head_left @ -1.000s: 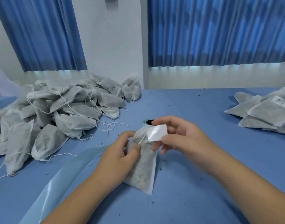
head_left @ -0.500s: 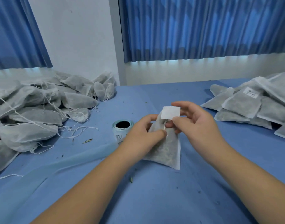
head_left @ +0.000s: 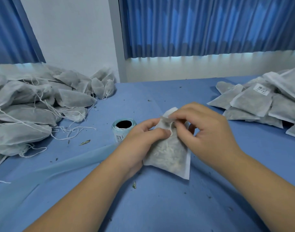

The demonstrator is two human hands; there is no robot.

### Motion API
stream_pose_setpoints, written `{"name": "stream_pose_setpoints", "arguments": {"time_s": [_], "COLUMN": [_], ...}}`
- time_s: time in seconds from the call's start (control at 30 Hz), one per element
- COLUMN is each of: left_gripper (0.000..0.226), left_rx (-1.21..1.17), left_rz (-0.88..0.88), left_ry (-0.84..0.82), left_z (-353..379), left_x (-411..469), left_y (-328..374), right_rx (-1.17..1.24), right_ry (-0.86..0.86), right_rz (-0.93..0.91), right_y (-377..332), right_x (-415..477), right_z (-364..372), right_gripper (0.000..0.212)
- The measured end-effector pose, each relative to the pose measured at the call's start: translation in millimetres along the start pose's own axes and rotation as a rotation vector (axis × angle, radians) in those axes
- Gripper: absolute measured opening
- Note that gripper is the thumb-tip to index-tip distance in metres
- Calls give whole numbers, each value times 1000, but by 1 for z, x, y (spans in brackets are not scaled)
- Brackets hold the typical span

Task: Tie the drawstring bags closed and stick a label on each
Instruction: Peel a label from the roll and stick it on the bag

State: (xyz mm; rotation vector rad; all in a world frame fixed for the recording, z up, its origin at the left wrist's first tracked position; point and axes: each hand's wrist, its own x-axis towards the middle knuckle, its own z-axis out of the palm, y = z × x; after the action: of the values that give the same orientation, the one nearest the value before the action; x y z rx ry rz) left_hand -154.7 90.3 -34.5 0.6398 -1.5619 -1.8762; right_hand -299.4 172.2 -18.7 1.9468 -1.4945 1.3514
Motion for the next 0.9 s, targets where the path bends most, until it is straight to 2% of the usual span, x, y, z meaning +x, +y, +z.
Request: {"name": "stream_pose_setpoints", "arguments": {"time_s": [0.13, 0.23, 0.37, 0.47, 0.53, 0.6, 0.67, 0.77, 0.8, 0.9], "left_gripper": [27, 33, 34, 36, 41, 41, 34, 34, 33, 26], "left_rx": [-68, -90, -73, -156, -200, -136, -78, -62, -59, -66], "left_rz": [6, 4, -1, -23, -33, 3, 30, 49, 57, 90], "left_ry": [-21, -17, 8, -70, -81, -6, 88, 105, 100, 100], "left_z": [1, 1, 0, -2, -2, -3, -3, -1, -1, -1], "left_x": [-2, -4, -3, -2, -3, -1, -1, -1, -1, -1], "left_y": [0, 1, 0, 1, 3, 0, -4, -9, -9, -9], "right_rx": [-145, -227, -233, -274, -285, -255, -155, 58, 86, 148], "right_ry": [-95, -198, -306, -356, -385, -410, -396, -264, -224, -135], "right_rz": [-126, -204, -205, -215, -188, -158, -62, 214, 305, 554], "right_y": [0, -1, -1, 0, 0, 1, 2, -1, -1, 2], "right_x": [1, 2, 4, 5, 4, 1, -3, -6, -7, -7], "right_z": [-7, -10, -13, -15, -15, -14, -12, -6, -3, 4], "right_gripper": [21, 21, 21, 21, 29, 38, 34, 13, 13, 40]}}
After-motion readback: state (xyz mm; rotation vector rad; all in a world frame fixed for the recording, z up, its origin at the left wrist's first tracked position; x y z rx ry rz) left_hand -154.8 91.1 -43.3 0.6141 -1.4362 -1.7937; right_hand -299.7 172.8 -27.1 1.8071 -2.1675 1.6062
